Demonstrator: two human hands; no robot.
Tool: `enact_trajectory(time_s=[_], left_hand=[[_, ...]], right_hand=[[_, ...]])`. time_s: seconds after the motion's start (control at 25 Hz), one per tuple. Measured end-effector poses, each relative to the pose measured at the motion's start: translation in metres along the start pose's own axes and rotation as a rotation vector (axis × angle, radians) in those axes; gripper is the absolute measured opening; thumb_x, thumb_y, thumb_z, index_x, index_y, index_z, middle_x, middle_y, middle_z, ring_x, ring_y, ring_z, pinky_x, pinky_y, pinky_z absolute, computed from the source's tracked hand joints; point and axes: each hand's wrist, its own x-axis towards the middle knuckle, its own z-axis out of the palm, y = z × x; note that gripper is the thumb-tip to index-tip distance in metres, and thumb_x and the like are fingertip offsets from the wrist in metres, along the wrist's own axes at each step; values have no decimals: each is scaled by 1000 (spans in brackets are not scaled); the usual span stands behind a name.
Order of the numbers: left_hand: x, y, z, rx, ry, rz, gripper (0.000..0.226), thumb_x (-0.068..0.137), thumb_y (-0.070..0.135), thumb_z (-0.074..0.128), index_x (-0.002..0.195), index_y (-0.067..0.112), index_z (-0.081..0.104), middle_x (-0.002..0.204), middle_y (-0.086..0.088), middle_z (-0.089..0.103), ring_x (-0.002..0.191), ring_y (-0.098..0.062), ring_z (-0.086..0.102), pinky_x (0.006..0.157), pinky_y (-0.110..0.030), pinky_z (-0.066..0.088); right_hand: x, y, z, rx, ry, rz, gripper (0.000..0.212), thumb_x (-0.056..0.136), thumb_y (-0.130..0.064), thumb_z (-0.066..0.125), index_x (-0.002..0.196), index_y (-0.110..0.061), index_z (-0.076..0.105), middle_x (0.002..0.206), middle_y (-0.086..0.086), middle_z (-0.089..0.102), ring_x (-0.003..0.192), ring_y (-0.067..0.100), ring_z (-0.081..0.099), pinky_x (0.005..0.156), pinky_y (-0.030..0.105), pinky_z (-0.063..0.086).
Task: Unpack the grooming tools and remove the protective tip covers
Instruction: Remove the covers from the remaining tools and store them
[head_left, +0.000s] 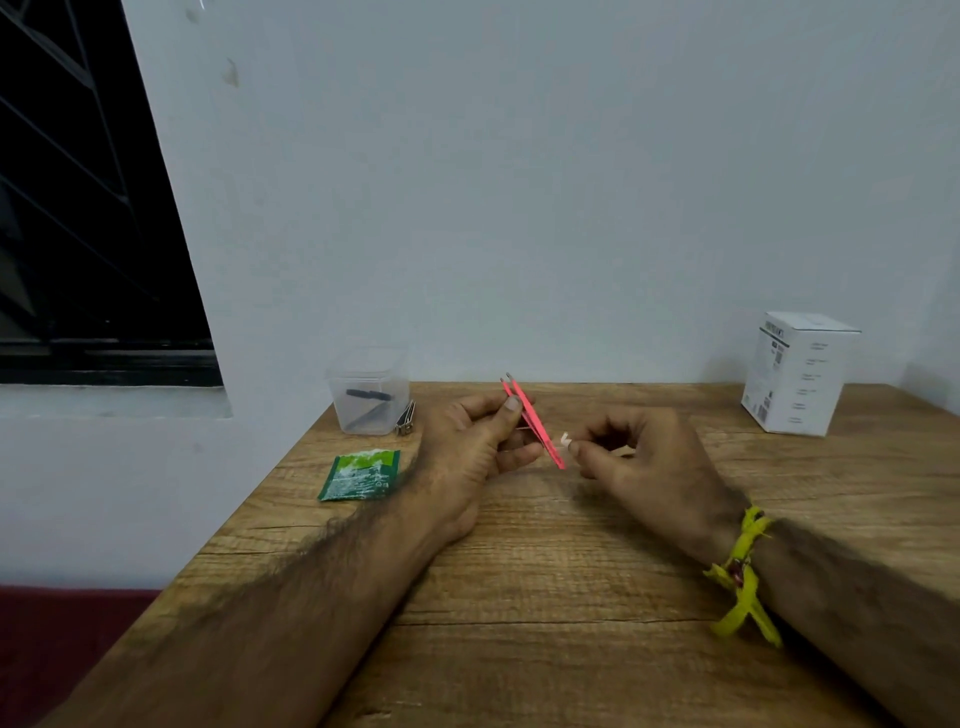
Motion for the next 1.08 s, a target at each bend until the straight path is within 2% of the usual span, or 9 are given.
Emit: enact_trajectory(time_s=[0.08, 0.16, 0.28, 0.44, 0.6, 0.72, 0.84, 0.96, 1.08], left_hand=[[-4, -1, 2, 111, -103, 10, 13, 100, 12, 59, 103, 6, 70, 91, -15, 77, 77, -24, 76, 48, -24, 58], [-8, -2, 4, 174, -185, 13, 15, 101, 15, 58, 110, 8, 68, 89, -14, 76, 77, -28, 76, 48, -26, 58], [-11, -2, 6, 238, -261, -6, 21, 100, 13, 59, 119, 8, 68, 92, -21, 73, 75, -29, 74, 54, -29, 61], [-14, -1, 8, 289, -270, -3, 23, 99, 12, 60, 117, -3, 65, 87, -19, 75, 69, -24, 73, 54, -28, 61], [-14, -1, 7, 299, -253, 24, 22, 98, 10, 62, 114, -4, 66, 91, -23, 75, 71, -26, 74, 55, -31, 62], [-13, -2, 6, 300, -244, 20, 21, 98, 11, 62, 111, -5, 66, 89, -24, 75, 65, -24, 73, 52, -29, 60], [-12, -3, 5, 326, -237, 24, 19, 97, 11, 64, 109, -3, 67, 89, -27, 74, 63, -25, 73, 51, -28, 59], [-12, -4, 7, 339, -188, 56, 14, 95, 12, 67, 104, 2, 70, 88, -23, 75, 64, -22, 74, 52, -26, 59], [-13, -5, 11, 332, -157, 111, 9, 94, 11, 68, 100, 6, 73, 85, -19, 76, 67, -21, 76, 54, -24, 59]], right_hand=[[6, 2, -1, 300, 47, 147, 4, 88, -6, 72, 86, -4, 74, 82, 12, 74, 78, 21, 71, 75, 38, 62], [8, 1, 1, 545, 21, 277, 8, 91, -6, 68, 93, 1, 71, 88, 18, 71, 83, 24, 67, 75, 36, 60], [8, -1, 1, 722, -28, 385, 7, 92, -10, 64, 94, -7, 71, 84, 8, 70, 79, 17, 64, 68, 27, 55], [10, -3, -1, 751, -109, 406, 14, 93, -14, 63, 102, -6, 70, 84, 6, 67, 73, 14, 59, 65, 27, 48], [10, -3, 1, 766, -193, 416, 18, 90, -17, 64, 102, -4, 69, 76, 9, 64, 69, 17, 58, 66, 31, 46], [11, -2, -3, 805, -244, 399, 23, 88, -19, 64, 103, -3, 68, 89, 17, 62, 71, 18, 58, 66, 32, 48], [11, 0, -3, 803, -246, 387, 22, 92, -18, 62, 105, -3, 68, 100, 20, 62, 75, 19, 58, 68, 33, 47], [11, 1, -2, 755, -277, 372, 25, 95, -16, 59, 110, 2, 67, 96, 17, 64, 72, 14, 59, 60, 26, 44], [11, 1, -2, 794, -269, 376, 30, 91, -17, 61, 111, 5, 66, 93, 14, 67, 77, 16, 60, 67, 31, 45]])
